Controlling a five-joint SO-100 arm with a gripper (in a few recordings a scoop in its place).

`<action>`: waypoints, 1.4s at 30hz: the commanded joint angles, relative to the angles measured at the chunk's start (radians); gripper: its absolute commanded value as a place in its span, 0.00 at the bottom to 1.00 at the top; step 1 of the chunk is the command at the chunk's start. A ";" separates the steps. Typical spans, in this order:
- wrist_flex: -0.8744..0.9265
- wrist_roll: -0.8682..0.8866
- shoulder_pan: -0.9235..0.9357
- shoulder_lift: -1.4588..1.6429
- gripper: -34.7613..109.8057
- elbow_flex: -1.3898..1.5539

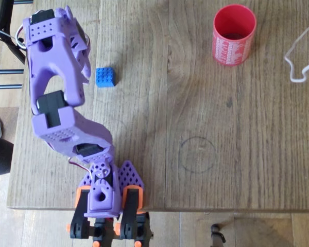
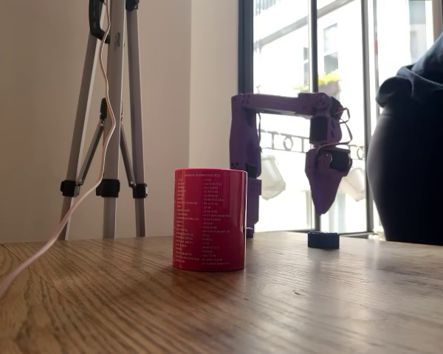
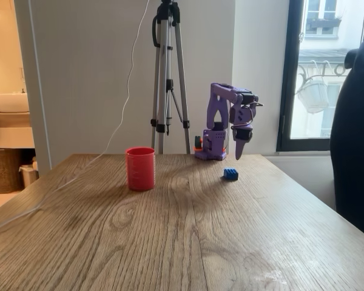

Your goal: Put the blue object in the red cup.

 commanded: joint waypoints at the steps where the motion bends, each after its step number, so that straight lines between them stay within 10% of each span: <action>1: 0.006 -0.051 0.025 0.014 0.29 -0.084; 4: 0.008 -0.077 0.064 0.014 0.56 -0.084; 7: 0.006 -0.192 0.095 0.014 0.62 -0.097; 36: -0.091 -0.316 0.184 -0.272 0.59 -0.086; 42: -0.087 -0.330 0.181 -0.281 0.42 -0.086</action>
